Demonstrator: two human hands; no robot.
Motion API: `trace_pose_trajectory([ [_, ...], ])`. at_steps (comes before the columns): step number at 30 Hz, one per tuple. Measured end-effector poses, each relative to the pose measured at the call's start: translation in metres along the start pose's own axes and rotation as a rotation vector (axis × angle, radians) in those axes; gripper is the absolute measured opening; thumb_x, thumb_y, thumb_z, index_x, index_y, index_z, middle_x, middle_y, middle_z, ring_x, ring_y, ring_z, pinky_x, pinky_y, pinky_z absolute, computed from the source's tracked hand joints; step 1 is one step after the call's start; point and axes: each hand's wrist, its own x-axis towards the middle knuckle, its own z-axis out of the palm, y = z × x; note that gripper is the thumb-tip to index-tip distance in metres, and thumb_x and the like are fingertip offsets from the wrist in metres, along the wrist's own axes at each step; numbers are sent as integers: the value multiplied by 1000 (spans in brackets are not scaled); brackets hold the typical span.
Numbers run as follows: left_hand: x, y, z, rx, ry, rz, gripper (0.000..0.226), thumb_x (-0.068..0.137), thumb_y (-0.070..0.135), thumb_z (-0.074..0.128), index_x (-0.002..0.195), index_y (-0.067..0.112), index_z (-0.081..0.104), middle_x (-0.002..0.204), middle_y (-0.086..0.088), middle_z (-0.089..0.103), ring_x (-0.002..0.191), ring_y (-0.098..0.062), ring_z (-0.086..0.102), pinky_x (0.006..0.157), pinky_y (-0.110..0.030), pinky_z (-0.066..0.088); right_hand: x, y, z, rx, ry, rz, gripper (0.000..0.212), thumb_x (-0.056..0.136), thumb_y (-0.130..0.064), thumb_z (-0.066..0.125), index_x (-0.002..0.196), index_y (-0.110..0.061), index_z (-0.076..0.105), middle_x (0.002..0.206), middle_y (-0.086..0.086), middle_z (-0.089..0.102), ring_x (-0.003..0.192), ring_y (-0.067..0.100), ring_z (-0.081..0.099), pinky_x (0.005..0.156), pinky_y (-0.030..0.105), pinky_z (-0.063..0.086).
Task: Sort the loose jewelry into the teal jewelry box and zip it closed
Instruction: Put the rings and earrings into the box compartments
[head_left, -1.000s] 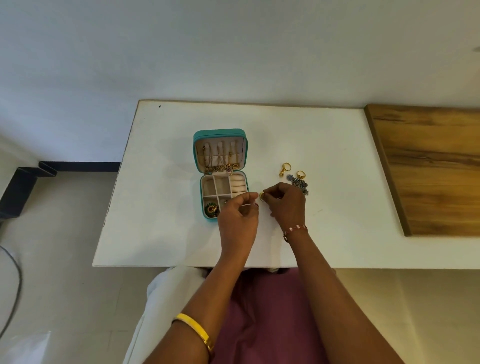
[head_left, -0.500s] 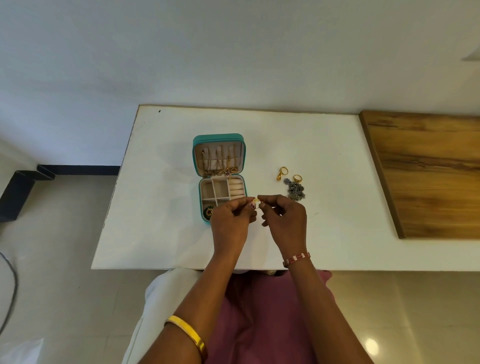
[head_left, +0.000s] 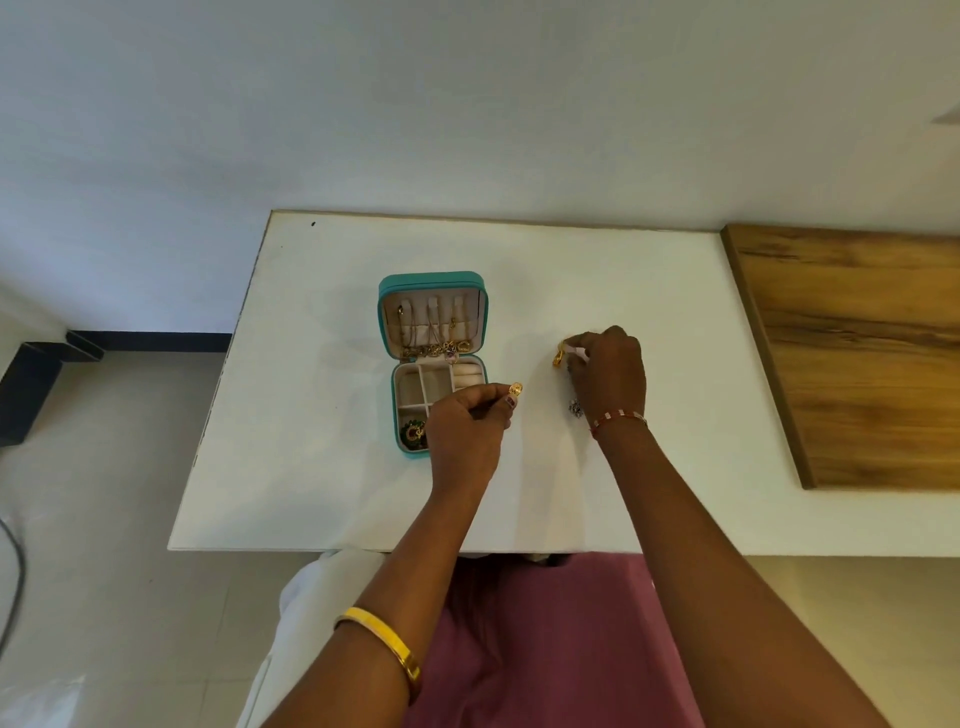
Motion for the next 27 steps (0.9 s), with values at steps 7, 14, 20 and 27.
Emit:
trace_pose_trajectory([
  [7, -2, 1, -4, 7, 4, 10, 21, 82, 7, 65, 102, 3, 68, 78, 0, 65, 71, -10, 61, 78, -27, 54, -1, 1, 8, -180, 40, -79, 16, 86, -7, 53, 93, -3, 67, 100, 19, 57, 94, 36, 48, 72, 35, 27],
  [14, -10, -3, -12, -31, 33, -18, 19, 83, 8, 63, 101, 7, 68, 84, 4, 64, 76, -10, 62, 77, -24, 53, -23, -8, 6, 126, 226, -75, 7, 81, -7, 62, 79, -1, 65, 80, 19, 63, 78, 38, 55, 70, 34, 36],
  [20, -27, -18, -25, -99, 66, -53, 18, 84, 7, 62, 101, 12, 67, 84, 2, 67, 77, -11, 65, 69, -14, 54, -78, -33, 15, 392, 216, -93, 2, 77, -7, 66, 76, -6, 65, 75, 7, 66, 63, 17, 51, 60, 3, 32],
  [27, -53, -45, -45, -123, 124, -107, 18, 82, 7, 64, 99, 13, 67, 78, -2, 69, 64, -1, 66, 69, -14, 55, -117, -29, 25, 220, -36, -89, 10, 82, -11, 61, 91, -8, 63, 91, 9, 65, 85, 23, 53, 70, 22, 33],
])
